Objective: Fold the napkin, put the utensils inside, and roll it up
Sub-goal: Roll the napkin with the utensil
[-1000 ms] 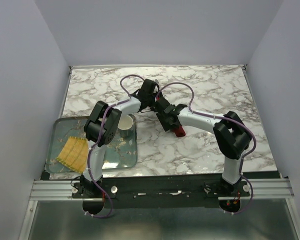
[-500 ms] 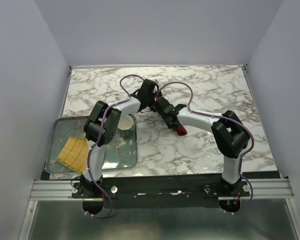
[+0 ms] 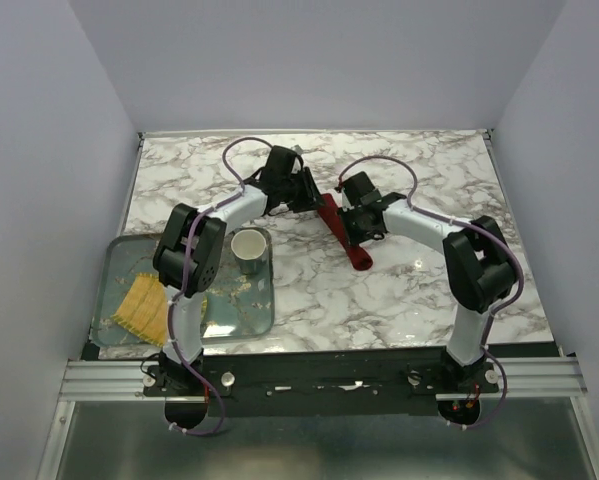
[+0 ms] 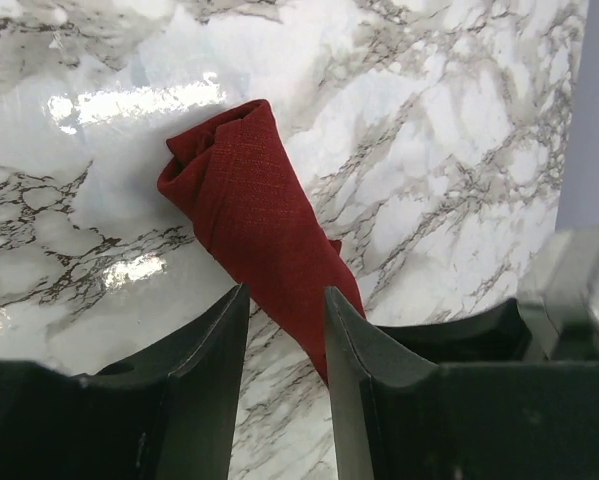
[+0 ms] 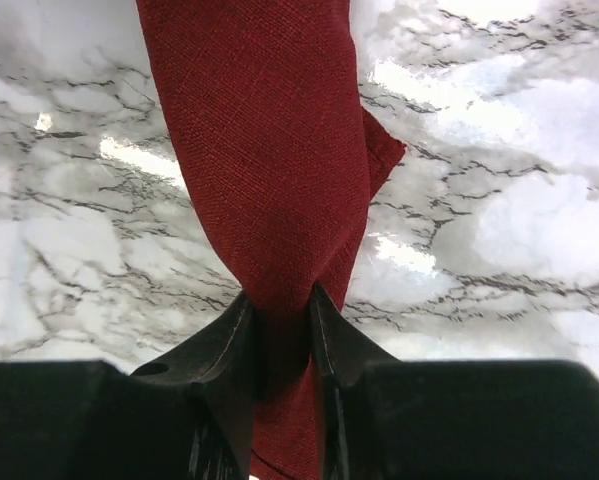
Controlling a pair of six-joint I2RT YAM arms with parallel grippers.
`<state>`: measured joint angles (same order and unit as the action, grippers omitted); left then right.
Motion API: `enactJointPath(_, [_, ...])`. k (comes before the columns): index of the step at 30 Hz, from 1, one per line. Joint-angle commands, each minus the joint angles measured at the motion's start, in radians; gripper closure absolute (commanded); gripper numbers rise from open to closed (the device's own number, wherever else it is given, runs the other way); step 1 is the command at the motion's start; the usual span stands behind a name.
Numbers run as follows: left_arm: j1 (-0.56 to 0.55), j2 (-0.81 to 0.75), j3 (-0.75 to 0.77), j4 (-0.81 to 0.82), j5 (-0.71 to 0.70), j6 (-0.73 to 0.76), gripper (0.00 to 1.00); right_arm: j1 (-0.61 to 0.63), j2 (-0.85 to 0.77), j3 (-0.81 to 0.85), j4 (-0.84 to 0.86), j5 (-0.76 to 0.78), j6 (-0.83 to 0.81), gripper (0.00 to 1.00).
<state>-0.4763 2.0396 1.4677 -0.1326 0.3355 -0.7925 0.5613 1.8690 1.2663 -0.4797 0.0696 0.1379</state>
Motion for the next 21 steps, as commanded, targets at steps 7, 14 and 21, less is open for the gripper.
enactJointPath(7, [-0.010,-0.053,-0.003,0.031,0.056,-0.013,0.56,-0.264,0.090,-0.031,0.044,-0.707,0.046,0.70])
enactJointPath(14, [-0.056,0.028,0.048,0.067,0.094,-0.054,0.58,-0.353,0.179,-0.027,0.070,-0.924,0.051,0.65])
enactJointPath(21, [-0.081,0.117,0.132,0.059,0.086,-0.063,0.60,-0.388,0.196,-0.019,0.073,-0.946,0.052,0.58])
